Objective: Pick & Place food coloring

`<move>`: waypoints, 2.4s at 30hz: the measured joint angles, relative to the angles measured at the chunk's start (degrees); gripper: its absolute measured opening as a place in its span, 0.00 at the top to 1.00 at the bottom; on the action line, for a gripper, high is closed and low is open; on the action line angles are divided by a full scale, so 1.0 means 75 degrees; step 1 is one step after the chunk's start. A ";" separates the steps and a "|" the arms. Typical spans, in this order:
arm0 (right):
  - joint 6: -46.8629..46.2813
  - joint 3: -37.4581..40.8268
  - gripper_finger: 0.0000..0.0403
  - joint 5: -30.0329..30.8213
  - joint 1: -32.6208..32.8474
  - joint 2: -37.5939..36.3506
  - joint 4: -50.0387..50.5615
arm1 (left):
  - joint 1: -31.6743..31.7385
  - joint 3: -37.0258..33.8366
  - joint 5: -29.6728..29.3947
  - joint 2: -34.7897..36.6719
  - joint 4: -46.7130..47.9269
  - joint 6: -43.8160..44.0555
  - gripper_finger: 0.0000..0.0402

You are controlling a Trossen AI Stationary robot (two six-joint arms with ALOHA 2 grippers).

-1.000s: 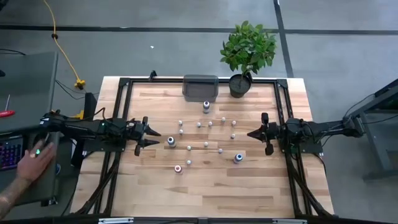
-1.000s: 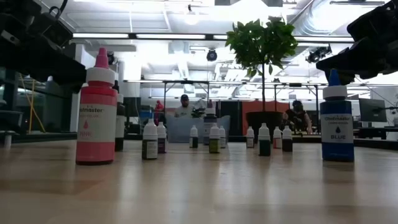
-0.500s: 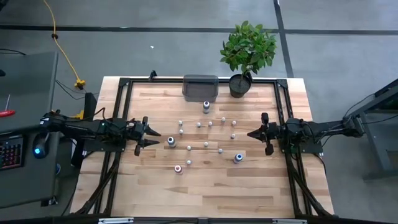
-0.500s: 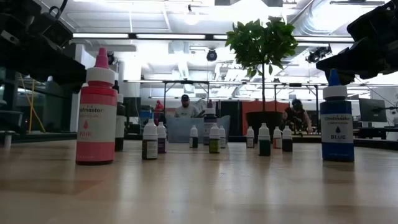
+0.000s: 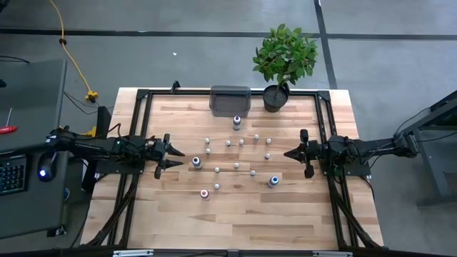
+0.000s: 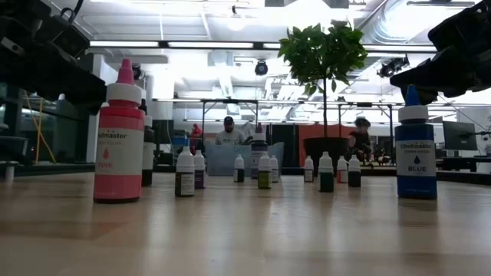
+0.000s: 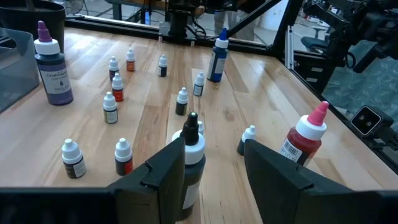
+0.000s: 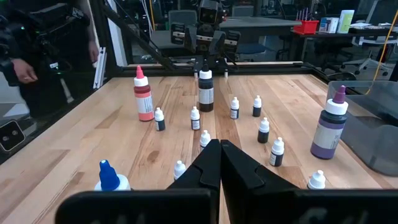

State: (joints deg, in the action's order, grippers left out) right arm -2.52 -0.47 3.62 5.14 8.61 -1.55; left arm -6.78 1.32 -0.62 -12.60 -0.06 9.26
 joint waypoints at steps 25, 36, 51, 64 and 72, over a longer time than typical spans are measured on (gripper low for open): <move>0.0000 0.0000 1.00 0.0000 0.0001 0.0000 0.0001 | 0.0000 0.0000 0.0000 0.0000 -0.0002 0.0001 0.59; 0.0000 0.0001 1.00 0.0002 -0.0001 -0.0001 0.0001 | 0.0001 0.0000 0.0000 0.0000 -0.0002 0.0002 0.59; 0.0000 -0.0002 1.00 0.0000 0.0001 0.0002 0.0001 | 0.0002 0.0000 0.0000 -0.0002 0.0001 0.0002 0.59; 0.0000 -0.0001 1.00 0.0000 0.0000 0.0000 0.0001 | -0.0001 0.0000 0.0000 0.0000 -0.0001 0.0002 0.59; 0.0013 0.0000 1.00 0.0183 0.0000 -0.0001 -0.0028 | 0.0000 0.0000 0.0000 -0.0002 -0.0002 0.0001 0.59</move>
State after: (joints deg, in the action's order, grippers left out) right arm -2.43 -0.48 4.99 5.14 8.60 -1.75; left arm -6.78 1.32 -0.62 -12.61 -0.08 9.27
